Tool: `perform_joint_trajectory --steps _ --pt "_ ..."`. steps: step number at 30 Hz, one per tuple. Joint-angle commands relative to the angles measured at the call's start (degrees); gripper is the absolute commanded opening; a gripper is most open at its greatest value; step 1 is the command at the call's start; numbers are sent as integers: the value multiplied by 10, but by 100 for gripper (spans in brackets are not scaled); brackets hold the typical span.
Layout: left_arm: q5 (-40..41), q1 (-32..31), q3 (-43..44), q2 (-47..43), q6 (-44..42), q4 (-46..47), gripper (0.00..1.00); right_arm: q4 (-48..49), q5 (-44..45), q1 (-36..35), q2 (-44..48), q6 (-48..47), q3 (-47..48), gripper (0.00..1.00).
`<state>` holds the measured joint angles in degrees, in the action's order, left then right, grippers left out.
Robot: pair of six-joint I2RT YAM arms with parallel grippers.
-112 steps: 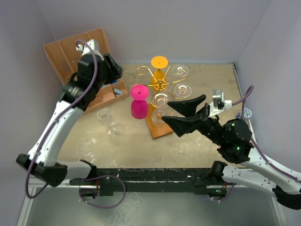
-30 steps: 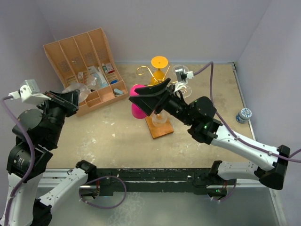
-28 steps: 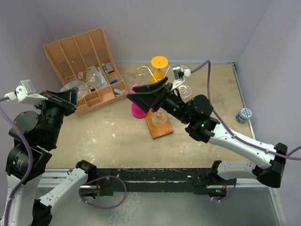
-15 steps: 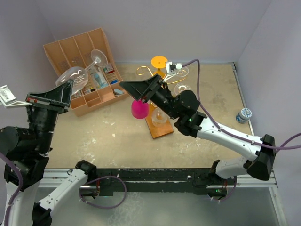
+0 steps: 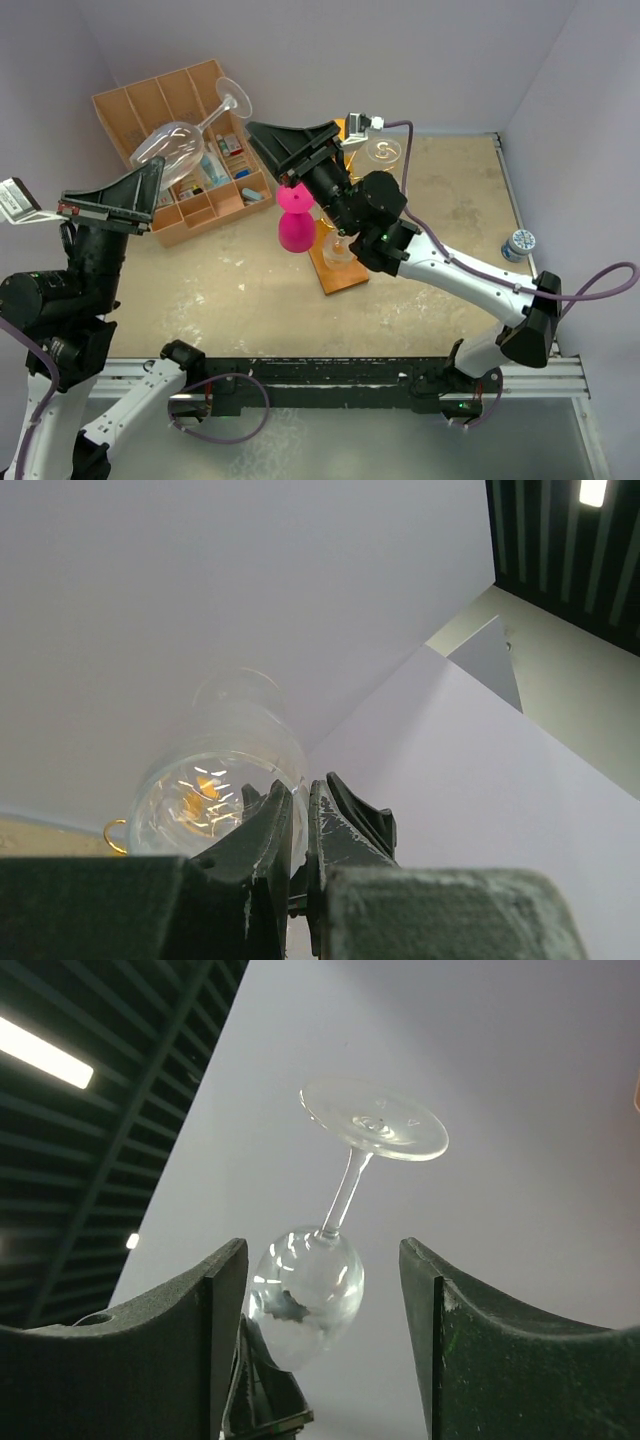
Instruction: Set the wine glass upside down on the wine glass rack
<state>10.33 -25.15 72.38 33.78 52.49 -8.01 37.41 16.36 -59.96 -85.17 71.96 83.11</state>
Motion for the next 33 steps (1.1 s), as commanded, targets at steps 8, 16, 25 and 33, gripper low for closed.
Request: perform_joint_trajectory --steps 8,16,25,33 --pt "-63 2 -16 25 32 123 0 -24 30 -6 -39 43 101 59" --pt "-78 2 -25 27 42 134 0 -4 10 -7 -54 40 115 46" --pt "-87 1 -33 27 48 136 0 19 -17 -7 -71 42 135 35" --pt "-88 1 -41 19 53 124 1 36 -34 -7 -81 42 141 14"
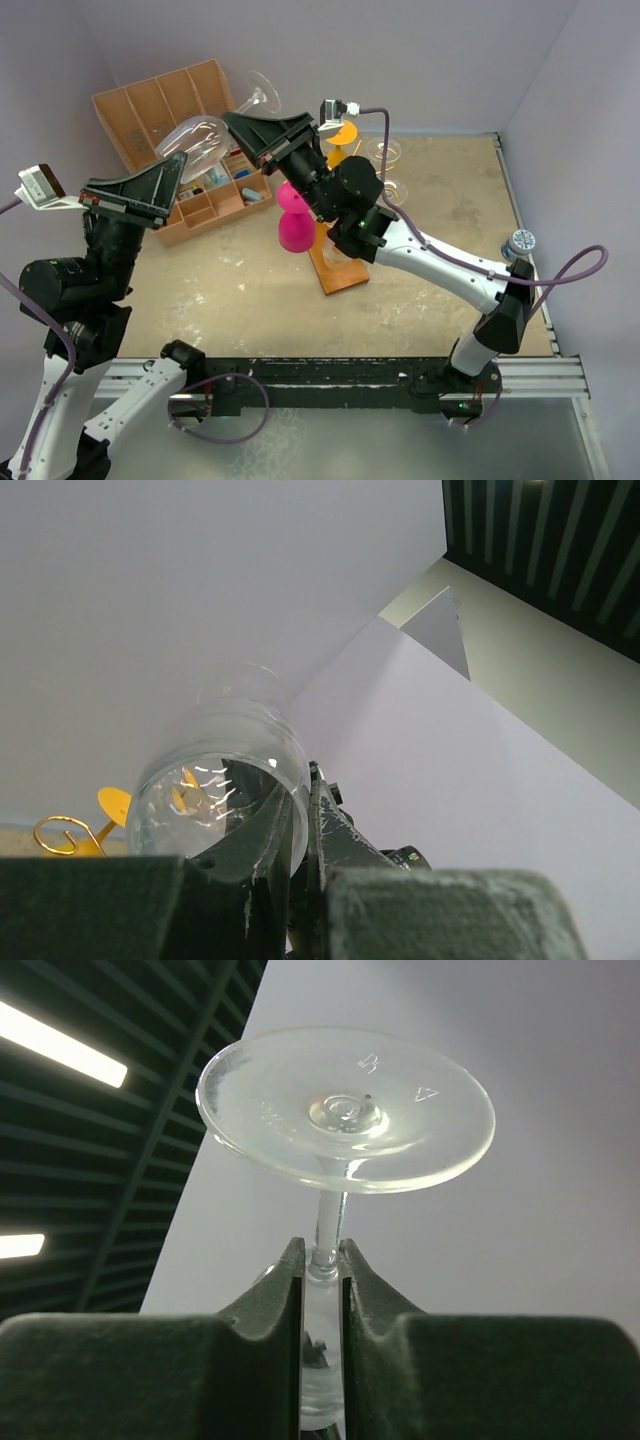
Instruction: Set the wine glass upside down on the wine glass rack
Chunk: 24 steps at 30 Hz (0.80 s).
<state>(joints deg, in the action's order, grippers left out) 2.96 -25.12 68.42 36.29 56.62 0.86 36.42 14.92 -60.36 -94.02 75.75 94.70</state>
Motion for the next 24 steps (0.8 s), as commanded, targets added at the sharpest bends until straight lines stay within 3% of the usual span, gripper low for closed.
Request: perform_joint_trajectory --steps 1,4,7,17,24 --pt "-13 1 -1 -8 11 30 1 51 -17 -3 7 -2 22 10" --pt "-11 1 1 -11 8 15 2 84 -3 -3 15 -24 1 0" --pt "0 1 2 -18 4 -11 9 108 9 -2 21 -51 -13 0" --pt "67 1 48 -49 -43 -170 46 151 14 -3 62 -167 -61 0" --pt "120 1 117 -70 -95 -303 53 137 -13 -3 117 -259 -113 0"
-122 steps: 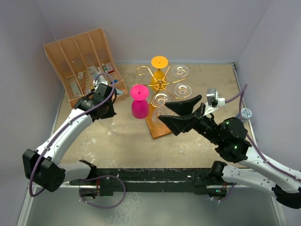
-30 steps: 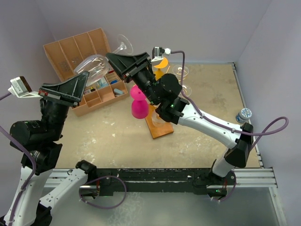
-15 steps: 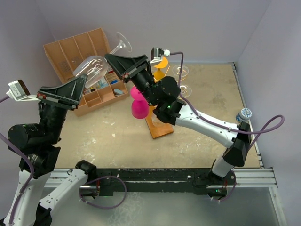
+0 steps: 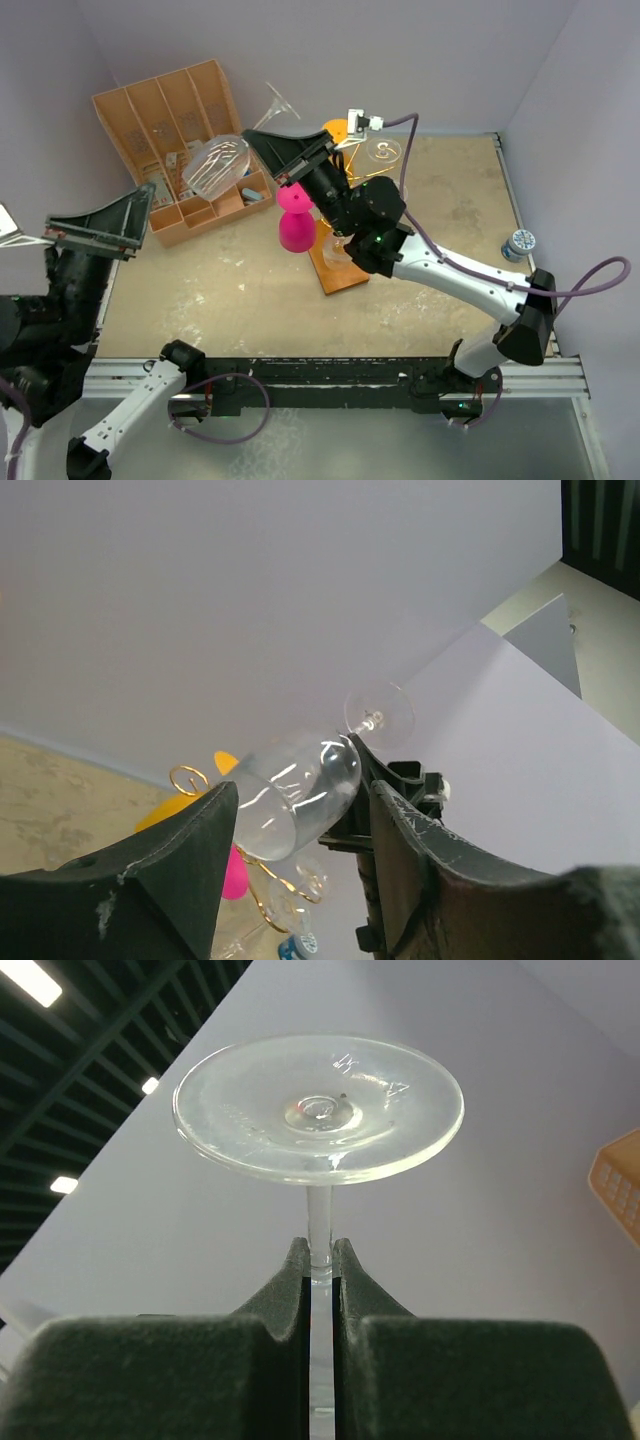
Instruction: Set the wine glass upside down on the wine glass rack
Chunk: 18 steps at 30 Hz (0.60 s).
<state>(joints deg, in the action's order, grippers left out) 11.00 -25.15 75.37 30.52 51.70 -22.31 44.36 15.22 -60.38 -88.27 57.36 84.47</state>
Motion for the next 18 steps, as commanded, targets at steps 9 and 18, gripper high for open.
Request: perform_joint_trajectory --steps 9,18 --pt "-44 2 116 21 -114 -63 53 25 -95 -3 125 -207 -75 0" --pt "-164 2 89 81 -6 29 54 -13 -164 -3 172 -322 -138 0"
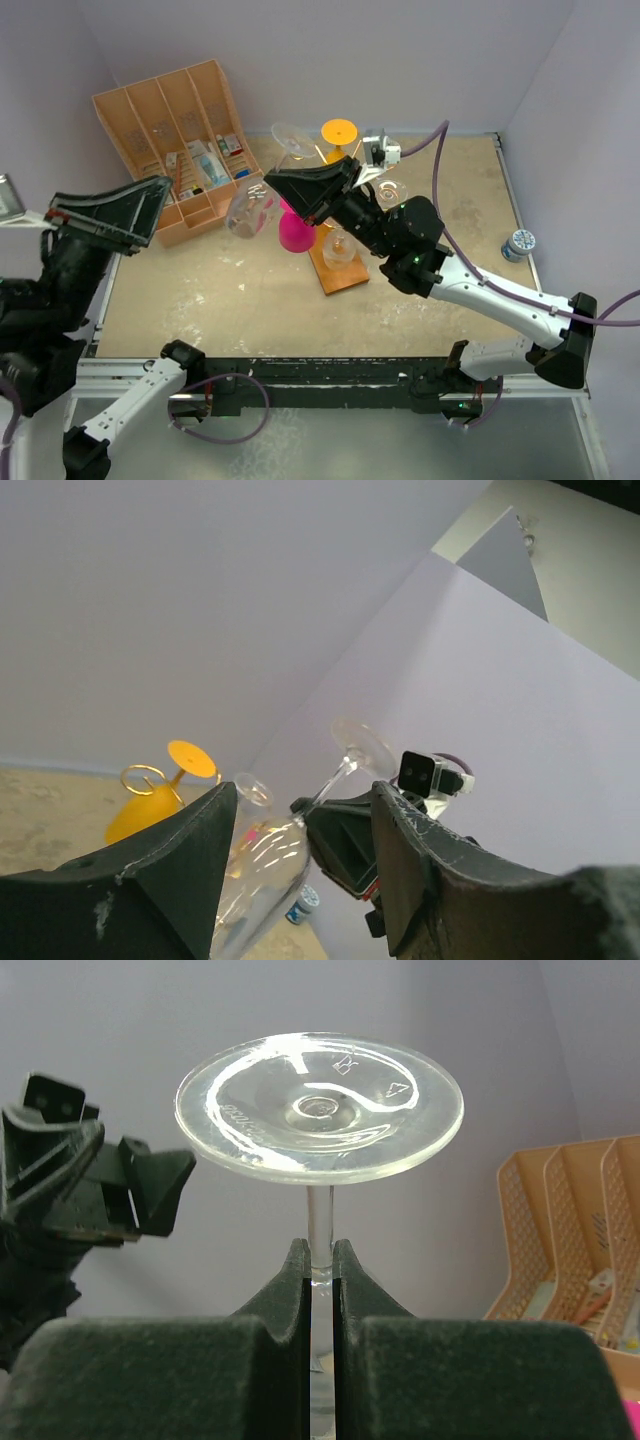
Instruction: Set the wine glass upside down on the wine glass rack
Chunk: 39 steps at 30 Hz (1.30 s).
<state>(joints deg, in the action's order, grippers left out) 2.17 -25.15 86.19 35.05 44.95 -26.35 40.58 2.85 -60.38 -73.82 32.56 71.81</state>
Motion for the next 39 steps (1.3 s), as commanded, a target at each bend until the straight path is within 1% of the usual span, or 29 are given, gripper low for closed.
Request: perform_joint_trajectory --steps 1,3,7,9,13,15,19,22,27,35,39 --pt "-92 2 -28 42 78 90 54 24 -45 -3 29 -82 -15 0" --pt "-131 1 -42 52 94 135 54 24 -58 -3 31 -100 -19 0" --pt "-165 1 -51 67 93 157 54 21 -86 -2 31 -126 -19 0" --pt "-155 2 -43 77 112 154 54 20 -99 -3 32 -139 -19 0" --pt "-109 2 -9 100 195 97 54 14 -109 -3 30 -175 -17 0" --pt "-111 2 -10 107 231 87 54 12 -109 -3 26 -188 -15 0" --pt "-116 1 -14 108 258 75 54 13 -118 -3 14 -205 -10 0" --pt "-107 2 -28 102 269 58 54 18 -128 -3 7 -215 -7 0" --pt "-118 1 -52 96 285 54 54 19 -144 -3 -3 -227 -1 0" --pt "-128 1 -56 97 285 34 54 4 -173 -3 -19 -247 9 0" --pt "-131 2 -65 95 277 15 48 -8 -187 -3 -26 -254 16 0"
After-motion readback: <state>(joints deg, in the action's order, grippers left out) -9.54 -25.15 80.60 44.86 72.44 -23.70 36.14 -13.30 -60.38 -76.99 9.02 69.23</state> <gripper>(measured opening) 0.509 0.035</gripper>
